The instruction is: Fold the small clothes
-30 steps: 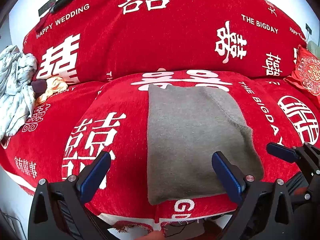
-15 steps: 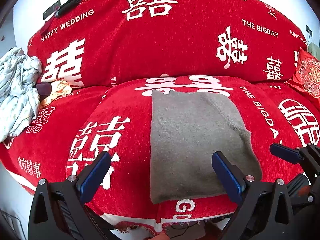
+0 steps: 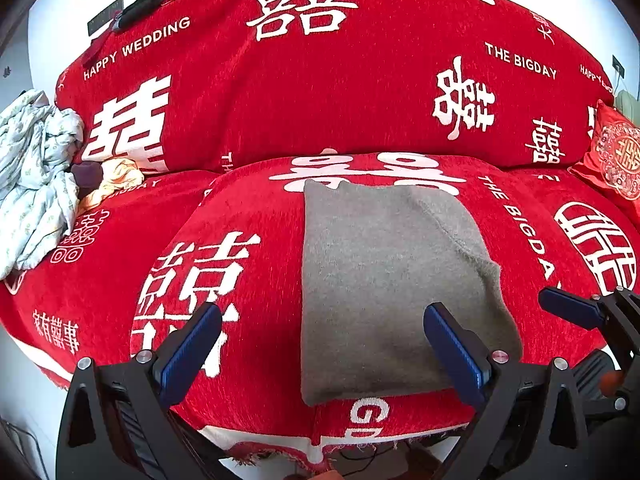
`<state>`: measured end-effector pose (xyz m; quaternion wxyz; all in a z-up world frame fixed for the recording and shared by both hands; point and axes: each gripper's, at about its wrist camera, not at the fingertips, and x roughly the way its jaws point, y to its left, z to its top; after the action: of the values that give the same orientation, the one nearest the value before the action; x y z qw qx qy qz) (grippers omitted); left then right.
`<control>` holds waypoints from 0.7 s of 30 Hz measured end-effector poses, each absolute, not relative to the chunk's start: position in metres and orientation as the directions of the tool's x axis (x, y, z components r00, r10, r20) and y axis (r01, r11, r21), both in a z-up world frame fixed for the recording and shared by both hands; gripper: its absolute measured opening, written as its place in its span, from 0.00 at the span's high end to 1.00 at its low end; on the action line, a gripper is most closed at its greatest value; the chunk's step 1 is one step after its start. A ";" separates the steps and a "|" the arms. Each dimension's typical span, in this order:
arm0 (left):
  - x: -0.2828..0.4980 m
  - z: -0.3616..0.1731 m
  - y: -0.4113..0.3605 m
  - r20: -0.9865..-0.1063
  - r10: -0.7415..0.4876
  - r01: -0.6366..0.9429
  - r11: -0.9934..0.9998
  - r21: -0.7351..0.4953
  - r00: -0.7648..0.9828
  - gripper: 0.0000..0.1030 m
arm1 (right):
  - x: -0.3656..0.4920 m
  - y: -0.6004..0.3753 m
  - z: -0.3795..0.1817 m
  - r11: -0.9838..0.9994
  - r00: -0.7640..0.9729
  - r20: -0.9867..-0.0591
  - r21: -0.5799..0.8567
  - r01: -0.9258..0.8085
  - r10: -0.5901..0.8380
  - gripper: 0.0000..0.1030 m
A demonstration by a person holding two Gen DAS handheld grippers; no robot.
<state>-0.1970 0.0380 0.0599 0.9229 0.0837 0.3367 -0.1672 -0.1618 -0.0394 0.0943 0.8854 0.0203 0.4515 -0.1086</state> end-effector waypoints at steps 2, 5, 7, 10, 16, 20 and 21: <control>-0.197 0.060 0.038 -0.651 -0.252 0.364 0.931 0.040 0.716 0.02 | -0.162 -0.039 0.095 0.976 0.570 -0.803 -0.062 0.209 -0.173 0.23; -0.195 0.059 0.039 -0.655 -0.250 0.361 0.932 0.037 0.714 0.02 | -0.162 -0.039 0.095 0.976 0.570 -0.803 -0.061 0.210 -0.173 0.23; -0.195 0.059 0.039 -0.657 -0.248 0.359 0.933 0.037 0.712 0.02 | -0.162 -0.039 0.095 0.976 0.570 -0.803 -0.061 0.210 -0.173 0.23; -0.194 0.058 0.039 -0.658 -0.248 0.358 0.933 0.034 0.711 0.02 | -0.162 -0.038 0.095 0.976 0.570 -0.803 -0.061 0.210 -0.173 0.23; -0.194 0.057 0.041 -0.659 -0.242 0.350 0.936 0.035 0.713 0.02 | -0.162 -0.038 0.095 0.975 0.570 -0.803 -0.059 0.212 -0.173 0.23; -0.193 0.055 0.042 -0.660 -0.237 0.341 0.940 0.030 0.712 0.02 | -0.163 -0.036 0.095 0.975 0.572 -0.803 -0.050 0.216 -0.168 0.23; -0.193 0.055 0.042 -0.660 -0.237 0.340 0.940 0.030 0.713 0.02 | -0.164 -0.037 0.094 0.975 0.572 -0.803 -0.047 0.217 -0.166 0.23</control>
<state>-0.1930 0.0421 0.0548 0.9224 0.0745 0.3454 -0.1562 -0.1635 -0.0370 0.0940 0.8861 0.0283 0.4499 -0.1079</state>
